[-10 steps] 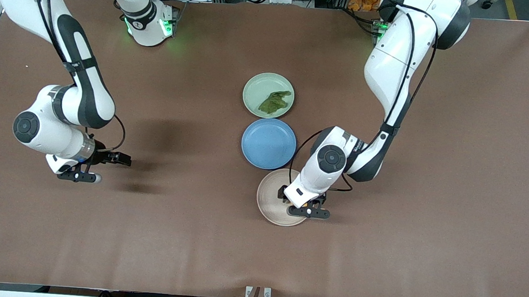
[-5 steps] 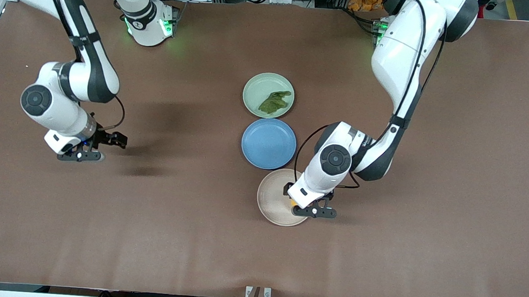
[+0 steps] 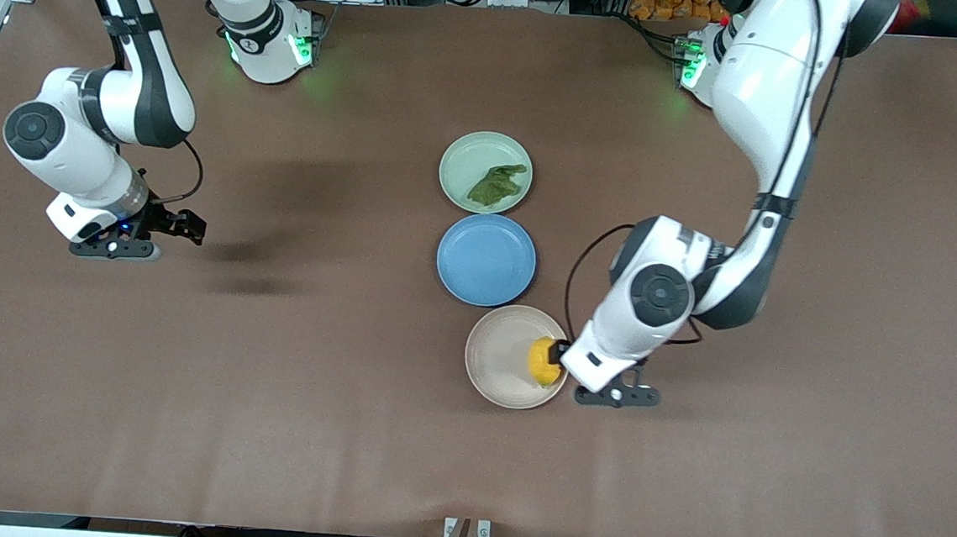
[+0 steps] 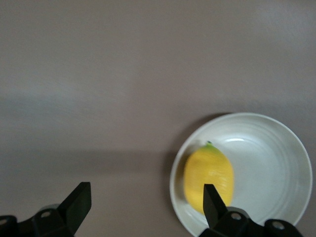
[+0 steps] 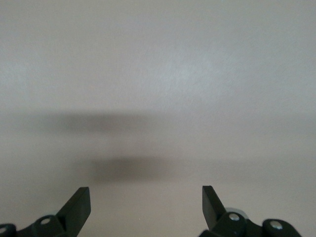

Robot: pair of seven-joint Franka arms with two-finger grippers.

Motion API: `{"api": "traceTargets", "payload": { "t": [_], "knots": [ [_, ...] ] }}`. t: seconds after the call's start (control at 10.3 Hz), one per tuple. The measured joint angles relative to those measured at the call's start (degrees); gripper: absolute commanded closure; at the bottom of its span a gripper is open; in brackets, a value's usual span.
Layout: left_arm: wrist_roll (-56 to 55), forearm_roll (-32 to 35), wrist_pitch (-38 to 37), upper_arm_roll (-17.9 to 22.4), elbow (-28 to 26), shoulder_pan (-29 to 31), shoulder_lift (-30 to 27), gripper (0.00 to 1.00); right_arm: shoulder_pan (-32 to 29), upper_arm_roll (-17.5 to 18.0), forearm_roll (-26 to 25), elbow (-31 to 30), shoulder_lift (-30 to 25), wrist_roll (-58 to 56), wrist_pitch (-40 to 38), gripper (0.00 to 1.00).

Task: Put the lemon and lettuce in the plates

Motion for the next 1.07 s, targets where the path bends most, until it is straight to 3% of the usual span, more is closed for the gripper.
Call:
{"api": "traceTargets", "payload": {
  "t": [0.58, 0.78, 1.07],
  "knots": [
    [12.6, 1.7, -3.1, 0.1, -1.4, 10.5, -2.0, 0.0, 0.1, -0.8, 0.4, 15.1, -5.3, 0.5, -17.0, 0.0],
    [16.6, 1.7, -3.3, 0.1, -1.6, 13.6, -2.0, 0.0, 0.4, 0.2, 4.7, 19.7, -5.5, 0.8, -20.1, 0.0],
    [19.9, 1.8, -3.4, 0.1, -2.6, 17.2, -2.0, 0.0, 0.4, 0.9, 6.1, 28.3, -5.7, 0.8, -29.5, 0.0]
  ]
}}
